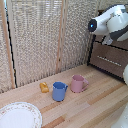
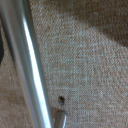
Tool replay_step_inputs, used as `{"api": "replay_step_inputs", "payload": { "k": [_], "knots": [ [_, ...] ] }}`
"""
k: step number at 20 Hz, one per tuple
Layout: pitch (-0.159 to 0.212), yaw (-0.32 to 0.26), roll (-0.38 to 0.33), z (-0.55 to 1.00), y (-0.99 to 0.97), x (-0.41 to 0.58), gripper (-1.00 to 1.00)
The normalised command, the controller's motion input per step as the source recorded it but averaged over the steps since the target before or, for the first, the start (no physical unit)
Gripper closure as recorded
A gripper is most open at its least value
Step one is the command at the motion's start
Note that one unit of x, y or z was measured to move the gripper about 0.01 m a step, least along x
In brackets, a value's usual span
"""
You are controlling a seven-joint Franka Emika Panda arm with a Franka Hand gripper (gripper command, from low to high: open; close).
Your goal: Kindly get your arm to the topmost drawer handle. Get a good grip on it, then softly pull to open it.
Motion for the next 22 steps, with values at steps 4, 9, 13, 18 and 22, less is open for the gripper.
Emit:
{"api": "replay_step_inputs", "payload": {
  "k": [4, 9, 13, 18, 22],
  "knots": [
    [-0.003, 0.021, 0.0, 0.0, -0.29, -0.373, 1.0],
    [0.0, 0.055, 0.02, -0.06, -0.41, -0.326, 1.0],
    [0.0, 0.05, 0.0, -0.07, -0.26, -0.084, 1.0],
    [-0.011, 0.013, 0.007, -0.08, 0.09, 0.0, 1.0],
    [0.0, 0.003, 0.046, -0.28, 0.75, 0.031, 1.0]
  ]
}}
